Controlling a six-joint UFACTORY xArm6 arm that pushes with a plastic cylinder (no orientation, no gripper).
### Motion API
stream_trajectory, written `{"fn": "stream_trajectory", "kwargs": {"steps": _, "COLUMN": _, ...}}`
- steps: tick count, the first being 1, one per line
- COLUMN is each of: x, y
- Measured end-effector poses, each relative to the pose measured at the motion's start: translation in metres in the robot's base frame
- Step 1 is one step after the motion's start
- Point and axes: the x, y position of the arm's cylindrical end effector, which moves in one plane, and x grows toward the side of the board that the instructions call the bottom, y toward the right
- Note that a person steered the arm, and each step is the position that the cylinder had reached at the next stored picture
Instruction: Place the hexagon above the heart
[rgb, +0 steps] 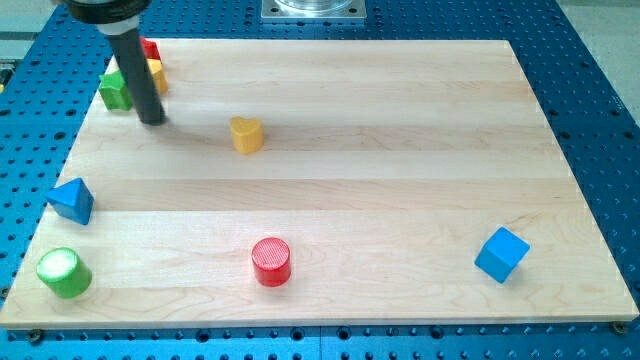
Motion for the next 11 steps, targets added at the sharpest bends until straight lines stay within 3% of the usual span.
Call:
{"fn": "stream_trajectory", "kwargs": {"steps": 1, "x": -0.035, "y": -0.062}}
{"fn": "stream_trajectory", "kwargs": {"steps": 3, "x": -0.109, "y": -0.068}}
{"fn": "stream_trajectory", "kwargs": {"steps": 4, "x": -0.098, "y": -0.042}}
{"fn": "stream_trajectory", "kwargs": {"steps": 5, "x": -0.057, "y": 0.019}}
{"fn": "stream_trajectory", "kwargs": {"steps": 6, "x": 0.009, "y": 0.084}}
{"fn": "stream_trajectory", "kwargs": {"steps": 8, "x": -0.078, "y": 0.039}}
{"fn": "stream_trajectory", "kwargs": {"steps": 9, "x": -0.064, "y": 0.068}}
{"fn": "stream_trajectory", "kwargs": {"steps": 10, "x": 0.01, "y": 0.117}}
{"fn": "stream_trajectory", "kwargs": {"steps": 11, "x": -0.023, "y": 0.1}}
